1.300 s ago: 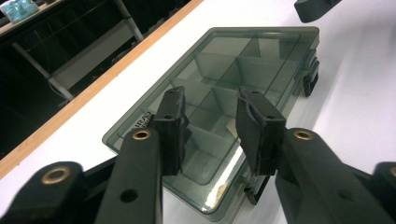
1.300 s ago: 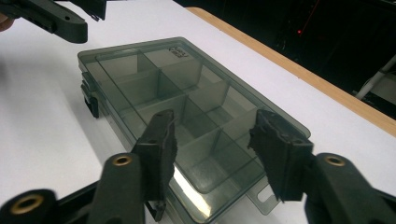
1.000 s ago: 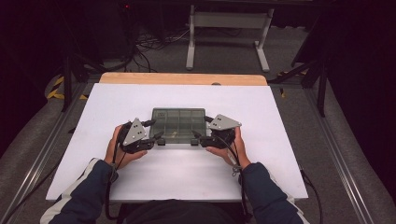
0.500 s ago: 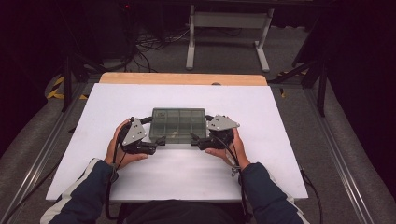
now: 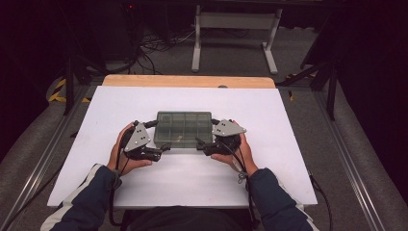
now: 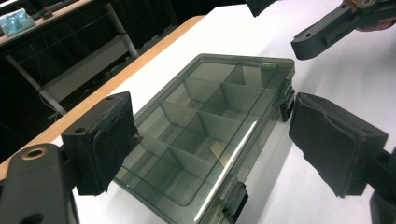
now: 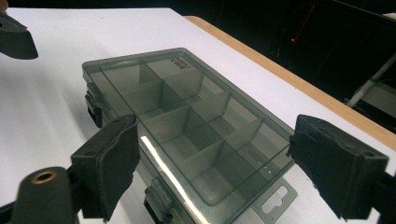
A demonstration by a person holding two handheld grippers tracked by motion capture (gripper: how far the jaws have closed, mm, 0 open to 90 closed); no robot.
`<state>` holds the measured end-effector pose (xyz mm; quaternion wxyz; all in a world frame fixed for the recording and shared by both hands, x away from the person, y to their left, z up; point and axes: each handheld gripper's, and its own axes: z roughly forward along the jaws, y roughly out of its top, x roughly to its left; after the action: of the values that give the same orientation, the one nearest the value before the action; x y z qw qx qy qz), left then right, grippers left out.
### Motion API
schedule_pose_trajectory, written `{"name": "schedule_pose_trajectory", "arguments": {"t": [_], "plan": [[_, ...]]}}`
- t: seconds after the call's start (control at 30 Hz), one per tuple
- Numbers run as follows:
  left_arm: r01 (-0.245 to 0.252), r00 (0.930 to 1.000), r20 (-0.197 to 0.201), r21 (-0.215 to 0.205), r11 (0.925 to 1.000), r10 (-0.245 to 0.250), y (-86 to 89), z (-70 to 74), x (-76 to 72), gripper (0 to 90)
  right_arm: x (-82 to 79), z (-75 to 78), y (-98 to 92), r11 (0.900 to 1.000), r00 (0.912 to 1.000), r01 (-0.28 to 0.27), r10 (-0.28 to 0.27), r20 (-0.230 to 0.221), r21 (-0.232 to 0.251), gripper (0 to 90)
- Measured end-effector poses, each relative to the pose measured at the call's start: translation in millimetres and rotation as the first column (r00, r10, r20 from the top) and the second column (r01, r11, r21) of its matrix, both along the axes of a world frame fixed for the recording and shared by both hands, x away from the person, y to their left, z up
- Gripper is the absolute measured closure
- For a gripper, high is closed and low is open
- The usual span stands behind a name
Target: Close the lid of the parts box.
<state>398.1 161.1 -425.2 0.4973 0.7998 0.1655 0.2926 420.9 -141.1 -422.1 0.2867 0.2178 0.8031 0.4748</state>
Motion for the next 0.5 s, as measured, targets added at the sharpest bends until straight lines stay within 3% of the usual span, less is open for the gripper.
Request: {"name": "schedule_pose_trajectory", "arguments": {"t": [0.5], "plan": [[0.016,0.9998,0.012,0.002,0.9999,-0.016,0.9,4.3,-7.6,14.5,-7.5,7.3,-0.5,1.000,0.9997,0.008,-0.007,0.024,-0.011,17.3]]}}
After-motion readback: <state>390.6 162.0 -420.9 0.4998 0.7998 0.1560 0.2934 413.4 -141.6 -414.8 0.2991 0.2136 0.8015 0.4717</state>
